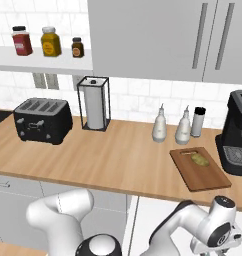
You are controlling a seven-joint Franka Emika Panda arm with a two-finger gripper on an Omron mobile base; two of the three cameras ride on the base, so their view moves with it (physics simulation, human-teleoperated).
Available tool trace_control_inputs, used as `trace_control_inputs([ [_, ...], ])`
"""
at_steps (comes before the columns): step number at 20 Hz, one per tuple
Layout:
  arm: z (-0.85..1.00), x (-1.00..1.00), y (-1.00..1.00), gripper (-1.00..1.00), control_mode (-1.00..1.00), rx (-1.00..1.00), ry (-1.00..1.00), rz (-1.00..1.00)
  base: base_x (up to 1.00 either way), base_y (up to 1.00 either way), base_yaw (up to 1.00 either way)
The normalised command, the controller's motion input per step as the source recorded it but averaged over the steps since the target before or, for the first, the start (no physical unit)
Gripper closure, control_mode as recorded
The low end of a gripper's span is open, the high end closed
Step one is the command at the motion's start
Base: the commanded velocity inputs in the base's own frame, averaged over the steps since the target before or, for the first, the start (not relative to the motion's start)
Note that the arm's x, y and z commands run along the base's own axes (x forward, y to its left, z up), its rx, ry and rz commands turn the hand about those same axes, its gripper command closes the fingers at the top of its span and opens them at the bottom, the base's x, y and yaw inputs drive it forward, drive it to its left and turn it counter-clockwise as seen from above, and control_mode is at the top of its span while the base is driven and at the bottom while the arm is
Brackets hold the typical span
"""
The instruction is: Place the appropriate cutting tool for cutting the potato skin on the cutting board.
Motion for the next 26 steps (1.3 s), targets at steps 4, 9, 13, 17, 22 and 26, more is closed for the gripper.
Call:
trace_control_inputs([
  [4, -0.39, 0.00, 0.00, -1.00, -1.00, 0.02, 0.01, 0.00, 0.00, 0.00, 0.00],
  [9, -0.32, 0.00, 0.00, -1.00, -1.00, 0.01, 0.00, 0.00, 0.00, 0.00, 0.00],
  [13, -0.34, 0.00, 0.00, -1.00, -1.00, 0.01, 0.00, 0.00, 0.00, 0.00, 0.00],
  [17, -0.24, 0.04, 0.00, -1.00, -1.00, 0.04, 0.00, 0.00, 0.00, 0.00, 0.00],
  [22, -0.28, 0.00, -0.02, -1.00, -1.00, 0.06, 0.00, 0.00, 0.00, 0.00, 0.00],
  [26, -0.24, 0.00, 0.00, -1.00, -1.00, 0.07, 0.00, 0.00, 0.00, 0.00, 0.00],
])
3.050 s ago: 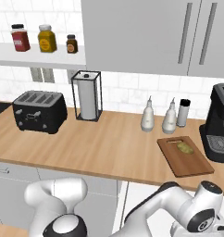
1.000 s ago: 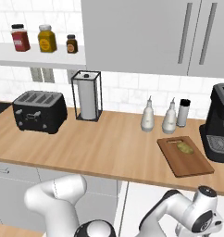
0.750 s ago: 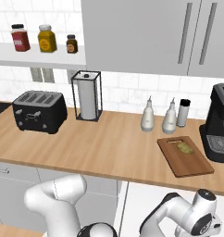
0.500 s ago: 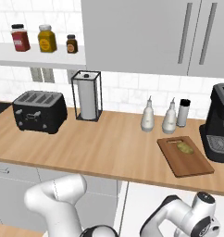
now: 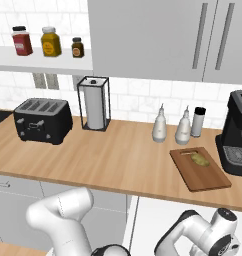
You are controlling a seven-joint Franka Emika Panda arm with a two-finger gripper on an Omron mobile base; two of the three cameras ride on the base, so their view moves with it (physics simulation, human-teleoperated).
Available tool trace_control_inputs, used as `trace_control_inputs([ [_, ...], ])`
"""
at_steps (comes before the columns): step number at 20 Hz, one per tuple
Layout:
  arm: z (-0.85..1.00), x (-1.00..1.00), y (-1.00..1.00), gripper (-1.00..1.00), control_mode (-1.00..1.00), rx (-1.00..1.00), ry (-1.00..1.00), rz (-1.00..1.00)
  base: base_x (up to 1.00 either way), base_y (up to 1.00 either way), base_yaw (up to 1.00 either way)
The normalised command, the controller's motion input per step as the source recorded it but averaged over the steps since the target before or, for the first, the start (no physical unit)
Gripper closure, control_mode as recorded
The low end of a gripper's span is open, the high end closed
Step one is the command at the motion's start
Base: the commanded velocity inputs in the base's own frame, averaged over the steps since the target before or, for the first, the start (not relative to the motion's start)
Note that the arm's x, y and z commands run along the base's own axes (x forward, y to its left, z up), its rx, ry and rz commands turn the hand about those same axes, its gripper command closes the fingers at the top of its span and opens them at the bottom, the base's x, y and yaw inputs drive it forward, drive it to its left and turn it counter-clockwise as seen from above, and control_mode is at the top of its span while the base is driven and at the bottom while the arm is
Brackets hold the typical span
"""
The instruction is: Place the appropriate cutting tool for cutting the potato skin on the cutting board.
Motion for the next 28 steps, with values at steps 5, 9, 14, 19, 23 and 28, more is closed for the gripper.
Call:
trace_control_inputs([
  [5, -0.40, 0.00, 0.00, 1.00, -1.00, 0.07, 0.03, 0.00, 0.00, 0.00, 0.00],
  [9, -0.32, 0.00, 0.00, 1.00, -1.00, 0.03, 0.01, 0.00, 0.00, 0.00, 0.00],
  [14, -0.08, -0.07, 0.00, 1.00, -1.00, 0.00, 0.00, 0.00, 0.00, 0.00, 0.00],
  [19, 0.00, -0.15, 0.29, 1.00, -1.00, 0.00, -0.02, 0.00, 0.00, 0.00, 0.00],
  [23, 0.22, -0.46, 0.21, 1.00, -1.00, 0.00, -0.09, 0.00, 0.00, 0.00, 0.00],
  [28, 0.88, -0.33, 0.15, 1.00, -1.00, -0.04, -0.13, 0.00, 0.00, 0.00, 0.00],
])
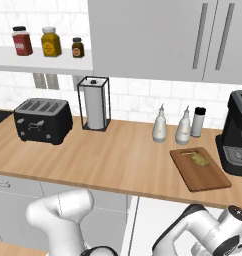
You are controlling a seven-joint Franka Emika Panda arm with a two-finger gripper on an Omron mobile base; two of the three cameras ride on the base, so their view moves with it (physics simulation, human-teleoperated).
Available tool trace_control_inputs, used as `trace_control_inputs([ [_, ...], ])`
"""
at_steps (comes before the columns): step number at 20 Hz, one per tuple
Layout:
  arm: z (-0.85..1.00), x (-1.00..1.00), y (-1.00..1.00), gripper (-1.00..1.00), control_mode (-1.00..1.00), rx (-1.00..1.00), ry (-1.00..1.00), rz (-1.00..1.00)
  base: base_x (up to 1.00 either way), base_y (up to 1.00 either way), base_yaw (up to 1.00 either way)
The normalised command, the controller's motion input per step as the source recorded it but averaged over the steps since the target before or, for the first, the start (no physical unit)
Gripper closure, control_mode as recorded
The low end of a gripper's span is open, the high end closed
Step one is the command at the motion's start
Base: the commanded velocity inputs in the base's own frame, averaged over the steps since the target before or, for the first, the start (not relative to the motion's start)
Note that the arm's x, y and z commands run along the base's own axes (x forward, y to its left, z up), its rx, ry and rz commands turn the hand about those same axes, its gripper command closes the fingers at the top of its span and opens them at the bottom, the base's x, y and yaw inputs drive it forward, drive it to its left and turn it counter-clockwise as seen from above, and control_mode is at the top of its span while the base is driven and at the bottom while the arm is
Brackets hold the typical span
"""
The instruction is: Place the appropriate cutting tool for cutting the potato skin on the cutting board.
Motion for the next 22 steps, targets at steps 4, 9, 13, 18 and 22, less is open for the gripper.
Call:
trace_control_inputs([
  [4, 1.00, -0.51, 0.39, 1.00, -1.00, -0.04, -0.10, 0.01, 0.00, 0.00, 0.00],
  [9, 1.00, -0.71, 0.36, 1.00, -1.00, -0.02, -0.02, 0.02, 0.00, 0.00, 0.00],
  [13, 1.00, -0.22, 0.17, 1.00, -1.00, -0.04, 0.00, 0.06, 0.00, 0.00, 0.00],
  [18, 1.00, 0.00, 0.14, 1.00, -1.00, -0.01, 0.00, 0.07, 0.00, 0.00, 0.00],
  [22, 1.00, 0.28, 0.03, 1.00, -1.00, 0.00, 0.00, 0.09, 0.00, 0.00, 0.00],
])
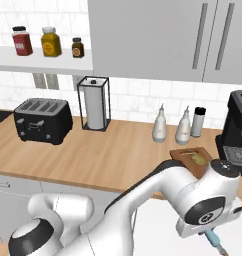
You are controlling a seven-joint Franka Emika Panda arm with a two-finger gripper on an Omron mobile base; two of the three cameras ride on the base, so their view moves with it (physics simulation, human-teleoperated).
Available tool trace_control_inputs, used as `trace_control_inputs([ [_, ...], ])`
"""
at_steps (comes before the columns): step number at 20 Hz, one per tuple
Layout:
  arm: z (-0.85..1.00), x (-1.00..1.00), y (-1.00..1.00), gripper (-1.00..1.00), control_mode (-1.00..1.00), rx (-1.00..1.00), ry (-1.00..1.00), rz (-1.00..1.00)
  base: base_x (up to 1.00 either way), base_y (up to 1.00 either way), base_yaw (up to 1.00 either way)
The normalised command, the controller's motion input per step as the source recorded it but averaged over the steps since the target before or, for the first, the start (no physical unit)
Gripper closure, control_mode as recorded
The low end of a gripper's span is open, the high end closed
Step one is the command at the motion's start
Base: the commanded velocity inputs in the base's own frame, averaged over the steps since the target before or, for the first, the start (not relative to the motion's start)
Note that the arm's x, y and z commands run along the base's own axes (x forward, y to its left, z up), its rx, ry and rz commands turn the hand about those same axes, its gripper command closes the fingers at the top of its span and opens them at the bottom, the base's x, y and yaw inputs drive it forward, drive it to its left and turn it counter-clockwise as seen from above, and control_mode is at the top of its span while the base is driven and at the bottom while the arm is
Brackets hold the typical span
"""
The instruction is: Place the appropriate cutting tool for cutting the potato skin on the cutting board.
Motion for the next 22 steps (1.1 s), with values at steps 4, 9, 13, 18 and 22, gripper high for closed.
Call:
trace_control_inputs([
  [4, 0.87, 0.89, -0.04, 1.00, -1.00, 0.00, -0.04, 0.12, 0.00, 0.00, 0.00],
  [9, 0.33, 0.99, 0.00, 1.00, -1.00, 0.04, -0.09, 0.11, 0.00, 0.00, 0.00],
  [13, 0.00, 1.00, 0.00, 1.00, -1.00, 0.04, -0.08, 0.08, 0.00, 0.00, 0.00],
  [18, -0.06, 0.92, 0.00, 1.00, -1.00, 0.03, 0.00, 0.05, 0.00, 0.00, 0.00],
  [22, -0.16, 0.97, 0.05, 1.00, -1.00, 0.01, 0.01, 0.00, 0.00, 0.00, 0.00],
])
